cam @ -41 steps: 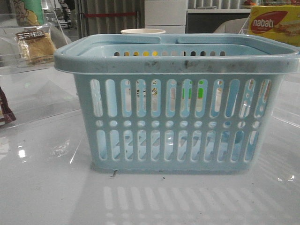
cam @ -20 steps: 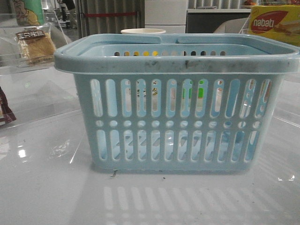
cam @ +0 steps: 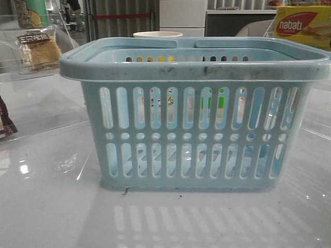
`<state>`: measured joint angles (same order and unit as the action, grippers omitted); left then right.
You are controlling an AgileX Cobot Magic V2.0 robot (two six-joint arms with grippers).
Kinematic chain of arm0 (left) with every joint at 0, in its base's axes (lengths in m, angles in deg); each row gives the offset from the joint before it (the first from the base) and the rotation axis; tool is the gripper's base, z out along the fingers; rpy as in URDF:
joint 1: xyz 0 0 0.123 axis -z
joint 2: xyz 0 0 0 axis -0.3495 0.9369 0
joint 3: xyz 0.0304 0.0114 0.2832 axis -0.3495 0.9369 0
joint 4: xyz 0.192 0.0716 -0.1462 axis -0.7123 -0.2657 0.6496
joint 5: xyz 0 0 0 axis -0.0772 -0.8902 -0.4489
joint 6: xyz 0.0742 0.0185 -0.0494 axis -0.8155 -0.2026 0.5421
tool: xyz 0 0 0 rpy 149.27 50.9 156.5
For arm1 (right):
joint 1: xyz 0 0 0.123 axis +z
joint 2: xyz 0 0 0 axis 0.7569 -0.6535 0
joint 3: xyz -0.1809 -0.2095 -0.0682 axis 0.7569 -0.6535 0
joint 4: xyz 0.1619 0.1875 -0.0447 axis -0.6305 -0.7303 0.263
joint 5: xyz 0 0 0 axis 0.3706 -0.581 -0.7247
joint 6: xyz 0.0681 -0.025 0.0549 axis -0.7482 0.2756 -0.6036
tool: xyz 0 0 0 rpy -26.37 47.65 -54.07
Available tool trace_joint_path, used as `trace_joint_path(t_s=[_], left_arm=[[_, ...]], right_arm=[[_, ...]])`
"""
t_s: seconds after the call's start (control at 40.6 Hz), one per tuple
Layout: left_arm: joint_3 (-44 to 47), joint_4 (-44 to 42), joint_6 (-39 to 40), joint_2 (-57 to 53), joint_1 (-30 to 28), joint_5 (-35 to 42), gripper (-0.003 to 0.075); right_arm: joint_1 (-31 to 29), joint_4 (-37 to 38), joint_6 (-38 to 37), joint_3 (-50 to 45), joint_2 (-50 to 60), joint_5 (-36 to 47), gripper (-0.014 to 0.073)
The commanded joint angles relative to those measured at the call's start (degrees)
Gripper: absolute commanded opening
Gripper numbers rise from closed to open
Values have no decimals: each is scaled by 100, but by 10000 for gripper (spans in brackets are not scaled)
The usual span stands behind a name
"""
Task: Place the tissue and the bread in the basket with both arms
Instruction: 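Close the right gripper on the tissue pack, then lift the tissue pack with the right gripper and carry it over the basket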
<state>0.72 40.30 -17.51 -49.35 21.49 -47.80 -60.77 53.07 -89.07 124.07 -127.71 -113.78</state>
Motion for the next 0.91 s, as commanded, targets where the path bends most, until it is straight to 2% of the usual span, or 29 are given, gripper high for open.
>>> trace_joint_path(t_s=[0.0,0.148,0.443,0.616,0.887], left_arm=[[-149,50,36,11,-10,399,561],[-149,50,36,11,-10,399,560],[-149,50,36,11,-10,399,561],[-149,50,36,11,-10,399,561],[-149,50,36,11,-10,399,560]], right_arm=[[-40,87,7,239,365,387,234],[-17,-10,7,239,597,318,163],[324,-97,7,239,1650,-17,162],[867,-97,7,239,2363,-341,162],[2157,-102,9,239,3025,-703,162]])
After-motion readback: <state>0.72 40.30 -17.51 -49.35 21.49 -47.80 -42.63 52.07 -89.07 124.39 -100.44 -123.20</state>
